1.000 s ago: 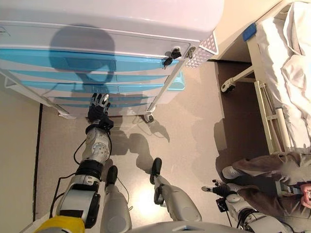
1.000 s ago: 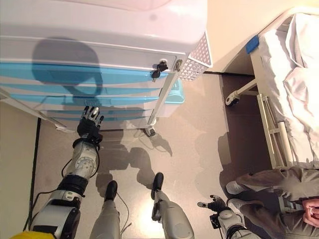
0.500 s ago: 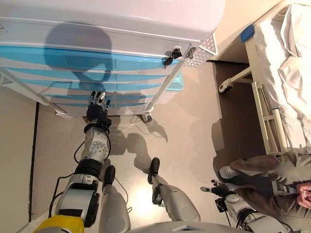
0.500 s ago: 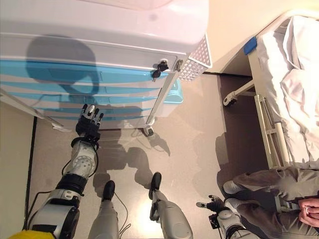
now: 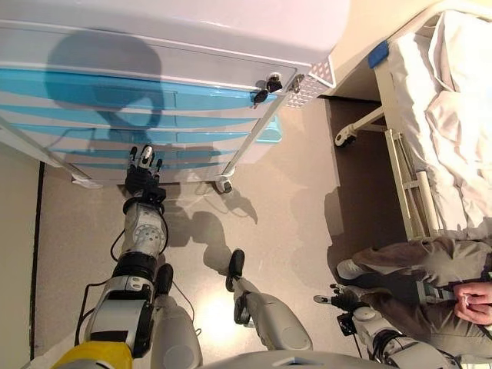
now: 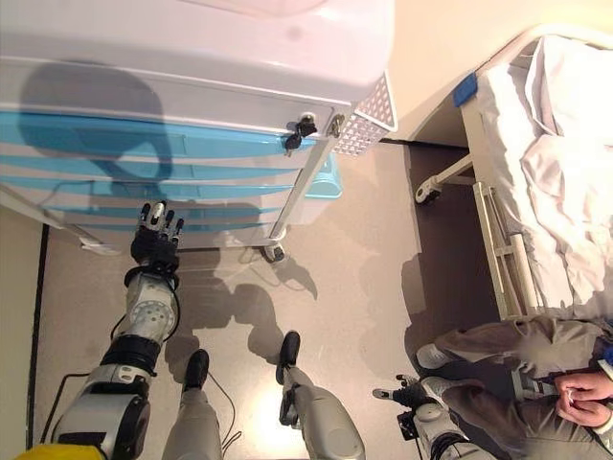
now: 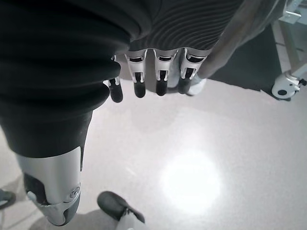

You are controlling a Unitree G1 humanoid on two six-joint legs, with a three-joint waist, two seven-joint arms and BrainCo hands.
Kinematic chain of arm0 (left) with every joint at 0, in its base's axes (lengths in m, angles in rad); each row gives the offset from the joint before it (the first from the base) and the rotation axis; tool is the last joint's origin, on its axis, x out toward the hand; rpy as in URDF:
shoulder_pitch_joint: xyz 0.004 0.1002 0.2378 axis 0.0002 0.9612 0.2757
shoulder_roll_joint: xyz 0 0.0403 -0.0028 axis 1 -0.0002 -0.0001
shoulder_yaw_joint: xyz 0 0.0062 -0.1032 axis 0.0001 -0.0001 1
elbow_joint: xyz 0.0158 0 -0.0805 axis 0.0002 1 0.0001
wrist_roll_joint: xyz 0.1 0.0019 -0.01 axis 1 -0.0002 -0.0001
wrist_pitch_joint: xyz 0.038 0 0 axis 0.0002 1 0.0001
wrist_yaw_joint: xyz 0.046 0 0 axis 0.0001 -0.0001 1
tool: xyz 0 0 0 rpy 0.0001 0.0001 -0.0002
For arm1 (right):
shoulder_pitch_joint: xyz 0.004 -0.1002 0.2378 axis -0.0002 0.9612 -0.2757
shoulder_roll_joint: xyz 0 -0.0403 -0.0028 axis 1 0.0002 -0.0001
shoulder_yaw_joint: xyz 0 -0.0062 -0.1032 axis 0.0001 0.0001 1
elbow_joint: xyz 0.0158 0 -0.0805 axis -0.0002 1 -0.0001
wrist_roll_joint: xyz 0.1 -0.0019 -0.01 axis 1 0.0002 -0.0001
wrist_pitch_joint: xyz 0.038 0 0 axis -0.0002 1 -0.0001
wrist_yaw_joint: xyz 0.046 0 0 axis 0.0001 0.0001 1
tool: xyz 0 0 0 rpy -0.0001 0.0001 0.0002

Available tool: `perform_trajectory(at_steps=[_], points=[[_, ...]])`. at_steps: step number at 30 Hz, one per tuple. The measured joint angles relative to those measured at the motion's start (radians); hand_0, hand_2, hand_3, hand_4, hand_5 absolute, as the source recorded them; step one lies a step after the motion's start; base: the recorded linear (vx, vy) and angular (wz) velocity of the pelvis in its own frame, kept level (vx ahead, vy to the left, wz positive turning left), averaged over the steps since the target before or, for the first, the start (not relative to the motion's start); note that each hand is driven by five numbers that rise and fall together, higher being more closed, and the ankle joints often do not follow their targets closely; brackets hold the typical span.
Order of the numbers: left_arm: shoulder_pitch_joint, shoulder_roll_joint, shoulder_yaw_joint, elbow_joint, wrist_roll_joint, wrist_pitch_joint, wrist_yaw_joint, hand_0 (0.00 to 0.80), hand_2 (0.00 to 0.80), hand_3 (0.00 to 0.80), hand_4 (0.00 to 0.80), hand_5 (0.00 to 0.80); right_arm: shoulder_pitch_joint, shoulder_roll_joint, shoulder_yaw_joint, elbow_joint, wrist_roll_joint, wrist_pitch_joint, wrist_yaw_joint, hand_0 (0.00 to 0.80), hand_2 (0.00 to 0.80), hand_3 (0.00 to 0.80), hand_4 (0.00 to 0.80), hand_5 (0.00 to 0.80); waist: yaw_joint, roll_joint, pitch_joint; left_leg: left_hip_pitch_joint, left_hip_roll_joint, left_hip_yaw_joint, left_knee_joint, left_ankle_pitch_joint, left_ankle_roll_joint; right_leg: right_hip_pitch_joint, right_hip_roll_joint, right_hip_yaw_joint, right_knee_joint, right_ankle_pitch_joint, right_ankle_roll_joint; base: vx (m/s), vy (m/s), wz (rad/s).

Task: Open the drawer and pick up the medicine

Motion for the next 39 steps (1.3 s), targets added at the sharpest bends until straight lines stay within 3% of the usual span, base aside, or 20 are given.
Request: perform_trajectory(at_steps=[10, 39], points=[[-0.007, -0.008, -0.006, -0.001, -0.042, -0.009, 0.000, 0.000, 0.000, 0.000, 0.000, 0.000, 0.004, 0.003, 0.035, -0.005, 0.000, 0.000, 0.002, 0.000, 0.000, 0.000, 0.000, 0.000, -0.001, -0.035, -0.028, -0.002, 0.001, 0.019, 0.004, 0.000, -0.001, -0.011, 0.002, 0.022, 0.000, 0.005, 0.004, 0.007, -0.003, -0.05], [-0.009, -0.002, -0.045, -0.017, -0.061, -0.026, 0.001, 0.000, 0.000, 0.000, 0.000, 0.000, 0.020, 0.003, 0.036, -0.021, -0.001, 0.000, 0.015, 0.000, 0.000, 0.000, 0.000, 0.000, -0.001, -0.036, -0.028, -0.002, -0.001, 0.025, 0.009, 0.000, 0.000, -0.012, 0.001, 0.029, 0.000, 0.015, 0.008, 0.000, 0.000, 0.00]])
